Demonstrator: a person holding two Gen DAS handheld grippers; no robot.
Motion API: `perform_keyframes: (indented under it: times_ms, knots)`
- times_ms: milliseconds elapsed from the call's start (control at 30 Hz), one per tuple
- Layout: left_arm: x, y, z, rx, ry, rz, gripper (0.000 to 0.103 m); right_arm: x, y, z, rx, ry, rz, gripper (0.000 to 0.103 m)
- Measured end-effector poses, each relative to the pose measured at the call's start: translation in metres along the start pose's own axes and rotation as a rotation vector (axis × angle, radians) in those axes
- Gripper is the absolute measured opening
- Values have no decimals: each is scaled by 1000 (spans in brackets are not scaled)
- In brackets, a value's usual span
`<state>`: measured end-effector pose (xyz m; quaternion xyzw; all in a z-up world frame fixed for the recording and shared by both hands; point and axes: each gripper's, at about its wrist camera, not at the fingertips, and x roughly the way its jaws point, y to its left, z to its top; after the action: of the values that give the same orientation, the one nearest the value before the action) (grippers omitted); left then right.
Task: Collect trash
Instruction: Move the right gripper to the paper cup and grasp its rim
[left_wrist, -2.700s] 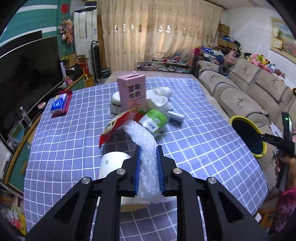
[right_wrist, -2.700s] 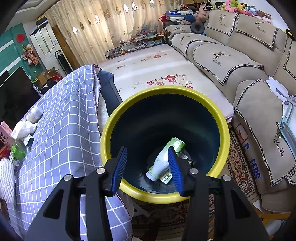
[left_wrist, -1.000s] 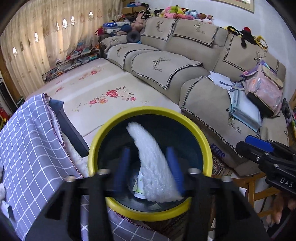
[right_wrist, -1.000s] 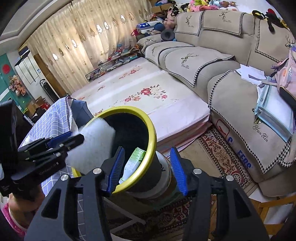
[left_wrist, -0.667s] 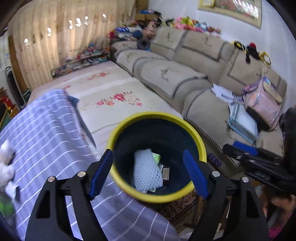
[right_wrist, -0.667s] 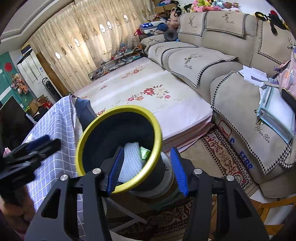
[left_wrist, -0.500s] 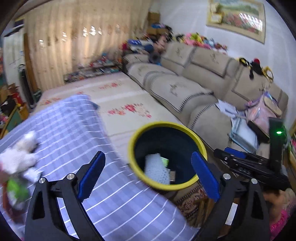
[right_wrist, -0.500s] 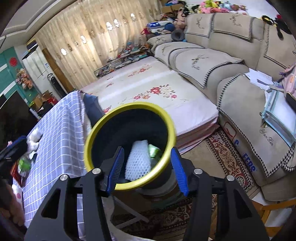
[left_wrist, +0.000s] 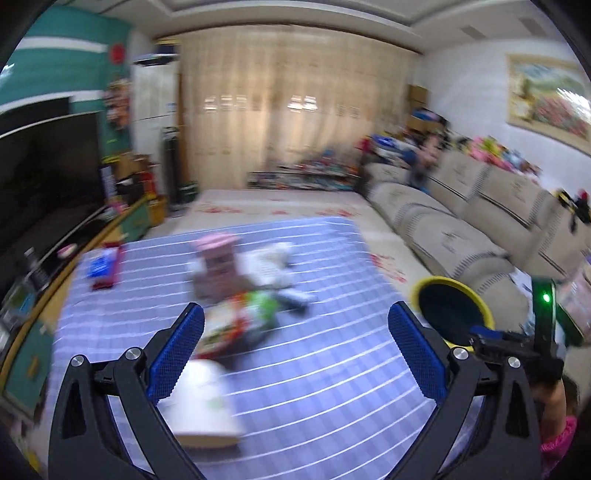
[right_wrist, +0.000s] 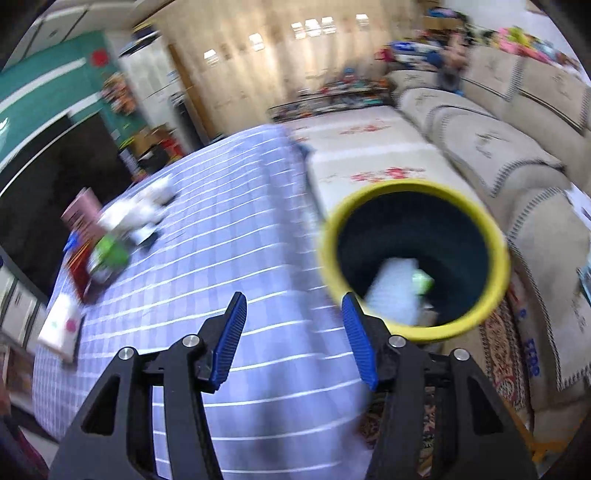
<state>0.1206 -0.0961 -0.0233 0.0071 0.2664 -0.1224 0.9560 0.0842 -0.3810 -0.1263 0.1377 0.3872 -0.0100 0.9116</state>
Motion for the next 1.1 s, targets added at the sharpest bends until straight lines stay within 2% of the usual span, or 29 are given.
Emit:
perform_keyframes:
  times_ms: [100, 300, 433, 567, 700, 900, 967, 1100]
  knots:
    - [-22, 43, -12, -46, -22, 102, 98, 9, 52, -10, -98, 33, 60, 51]
    - [-57, 104, -32, -95, -55, 224, 98, 10, 139, -32, -256, 44, 183, 51]
    - [-69, 124, -37, -129, -66, 246, 98, 5, 199, -52, -366, 38, 287, 51]
    - [-74, 137, -43, -147, -65, 252, 98, 3, 238, -66, -433, 35, 359, 51]
    - [-75, 145, -49, -166, -58, 246, 98, 19, 265, -76, -473, 74, 337, 51]
    - [-68, 153, -56, -187, -36, 226, 98, 42, 286, -77, -478, 107, 278, 51]
    - [-65, 154, -58, -197, -29, 221, 98, 45, 289, -76, -485, 108, 267, 46]
    - [-61, 157, -61, -207, -20, 217, 98, 49, 293, -72, -482, 103, 249, 22]
